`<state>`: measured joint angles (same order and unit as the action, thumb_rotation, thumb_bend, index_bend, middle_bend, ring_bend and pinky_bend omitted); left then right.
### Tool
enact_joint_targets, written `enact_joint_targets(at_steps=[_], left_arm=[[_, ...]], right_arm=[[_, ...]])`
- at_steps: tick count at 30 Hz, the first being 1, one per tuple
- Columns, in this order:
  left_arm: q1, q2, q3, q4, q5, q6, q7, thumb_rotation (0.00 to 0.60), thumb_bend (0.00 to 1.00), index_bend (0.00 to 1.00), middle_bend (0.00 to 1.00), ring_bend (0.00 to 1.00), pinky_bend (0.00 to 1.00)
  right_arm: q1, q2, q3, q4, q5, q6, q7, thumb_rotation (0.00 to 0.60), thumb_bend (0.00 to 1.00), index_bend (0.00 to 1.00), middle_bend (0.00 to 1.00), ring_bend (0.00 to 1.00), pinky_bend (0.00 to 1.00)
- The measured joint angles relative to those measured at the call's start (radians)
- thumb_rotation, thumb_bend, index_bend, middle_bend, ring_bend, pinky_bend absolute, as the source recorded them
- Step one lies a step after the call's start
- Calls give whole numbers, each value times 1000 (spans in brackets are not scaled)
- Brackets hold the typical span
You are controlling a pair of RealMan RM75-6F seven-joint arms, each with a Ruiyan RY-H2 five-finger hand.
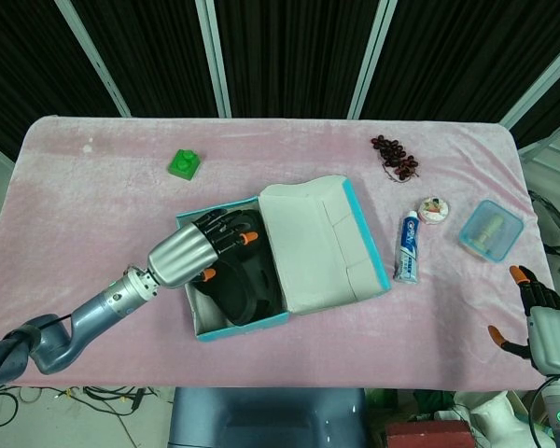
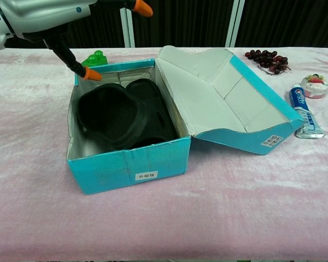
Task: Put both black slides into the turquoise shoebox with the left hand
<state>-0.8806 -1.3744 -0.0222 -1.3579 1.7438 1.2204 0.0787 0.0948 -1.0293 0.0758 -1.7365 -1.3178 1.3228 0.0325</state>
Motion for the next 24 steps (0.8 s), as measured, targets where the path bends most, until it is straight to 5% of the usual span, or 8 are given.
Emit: enact_joint_targets(at_steps=[9, 24], left_arm=[[-22, -37, 30, -23, -10, -116, 15, 600, 104, 167, 237, 119, 232], [-13, -81, 79, 19, 6, -169, 6, 600, 111, 201, 313, 194, 295]], right_arm=[[1, 1, -1, -2, 6, -8, -1, 600, 162, 0, 47, 126, 150], [1, 2, 0, -5, 8, -8, 1, 600, 162, 0, 47, 126, 150]])
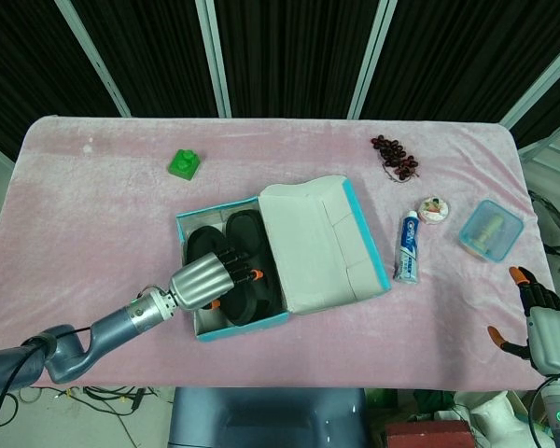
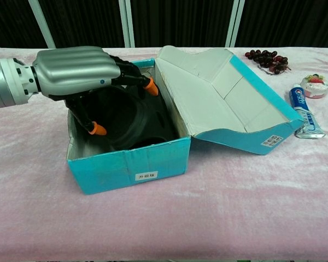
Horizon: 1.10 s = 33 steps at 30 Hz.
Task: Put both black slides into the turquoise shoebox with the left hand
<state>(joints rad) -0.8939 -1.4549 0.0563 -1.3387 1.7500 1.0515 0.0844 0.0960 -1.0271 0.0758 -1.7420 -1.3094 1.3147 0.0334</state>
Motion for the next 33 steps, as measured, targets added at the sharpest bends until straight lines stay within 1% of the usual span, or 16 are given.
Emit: enact_joint_targets(at_steps=[5, 9, 21, 33], left_arm=[[11, -19, 13, 32, 8, 3, 0, 600, 114, 216, 351, 240, 330], [22, -30, 35, 66, 27, 9, 5, 600, 114, 229, 374, 258, 342], [48, -71, 69, 161, 55, 28, -16, 600, 114, 259, 425, 262, 344], [65, -124, 104, 258, 85, 33, -33, 600, 114, 272, 428, 262, 343]], right_arm=[[0, 1, 0, -1, 1, -1, 3, 600, 162, 0, 47, 126, 150], [1, 0, 0, -1, 2, -2, 1, 600, 161, 0, 47, 126, 150], [0, -1, 1, -1, 3, -1, -1, 600, 161, 0, 47, 126, 150], [0, 1, 2, -1, 5, 0, 0, 600, 161, 0, 47, 126, 150]])
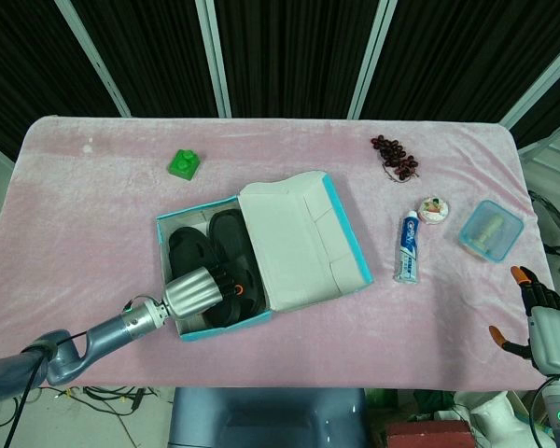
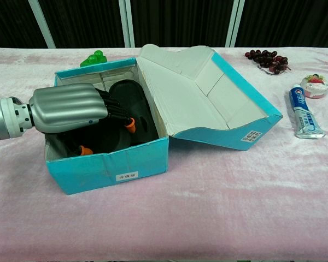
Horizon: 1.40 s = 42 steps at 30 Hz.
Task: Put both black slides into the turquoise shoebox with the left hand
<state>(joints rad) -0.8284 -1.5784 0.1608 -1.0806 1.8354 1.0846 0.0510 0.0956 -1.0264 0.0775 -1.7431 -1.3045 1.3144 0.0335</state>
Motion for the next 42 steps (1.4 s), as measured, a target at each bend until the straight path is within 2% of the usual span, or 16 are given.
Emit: enact_joint_targets(at_steps=[4, 9, 12, 15, 23, 31, 35, 42], left_arm=[[2, -11, 4, 22, 8, 10, -6, 600, 112, 264, 399, 238, 322], [3, -15, -16, 32, 0, 33, -16, 600, 48, 136, 140, 32, 145], [0, -10, -32, 23, -18, 24, -14, 600, 33, 83, 57, 0, 92], [-3, -4, -53, 0, -39, 18, -10, 600, 33, 56, 30, 0, 59], [-12, 27, -105, -88, -72, 32, -8, 600, 33, 49, 20, 0, 43], [-18, 132, -136, -224, -76, 62, 12, 600, 36, 49, 41, 0, 36], [-11, 186, -145, -274, -84, 68, 67, 600, 51, 59, 70, 0, 42], [53, 284, -173, -392, -117, 152, 181, 600, 125, 65, 104, 0, 145]], right_arm=[[0, 1, -1, 0, -1, -1, -1, 600, 162, 0, 47, 126, 150], [0, -1, -1, 0, -1, 0, -3, 600, 161, 0, 47, 126, 150], [0, -1, -1, 0, -1, 0, -4, 600, 162, 0, 47, 126, 150], [-1, -2, -1, 0, 0, 2, -5, 600, 162, 0, 47, 126, 150], [0, -1, 0, -2, 4, -1, -4, 600, 161, 0, 50, 127, 150], [1, -1, -1, -4, 4, -5, -5, 600, 162, 0, 51, 127, 150], [1, -1, 0, -4, 5, -2, -6, 600, 162, 0, 51, 127, 150], [0, 0, 4, 0, 1, 7, -5, 600, 161, 0, 51, 127, 150]])
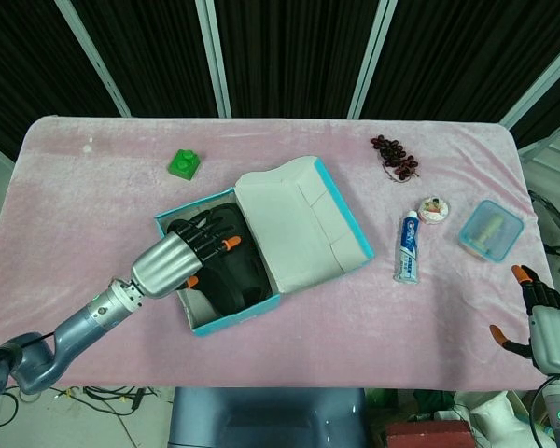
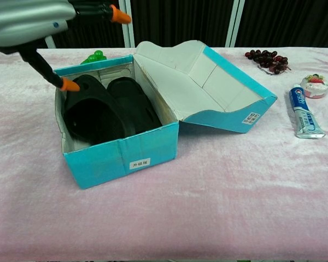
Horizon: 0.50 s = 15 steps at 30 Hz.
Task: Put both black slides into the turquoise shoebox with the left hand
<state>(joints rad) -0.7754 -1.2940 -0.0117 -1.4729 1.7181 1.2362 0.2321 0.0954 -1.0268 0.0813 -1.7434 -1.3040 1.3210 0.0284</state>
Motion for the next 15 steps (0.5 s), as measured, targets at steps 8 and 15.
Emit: enact_joint_targets(at_steps=[8, 15], left_arm=[[158, 107, 20, -156, -102, 95, 86, 600, 127, 49, 80, 0, 57], [338, 194, 106, -283, -224, 165, 121, 600, 125, 34, 32, 0, 44]], right_arm=[[-2, -5, -1, 20, -40, 31, -11, 600, 160, 0, 51, 122, 150], [-9, -25, -3, 72, -125, 108, -32, 600, 158, 0, 48, 121, 149]])
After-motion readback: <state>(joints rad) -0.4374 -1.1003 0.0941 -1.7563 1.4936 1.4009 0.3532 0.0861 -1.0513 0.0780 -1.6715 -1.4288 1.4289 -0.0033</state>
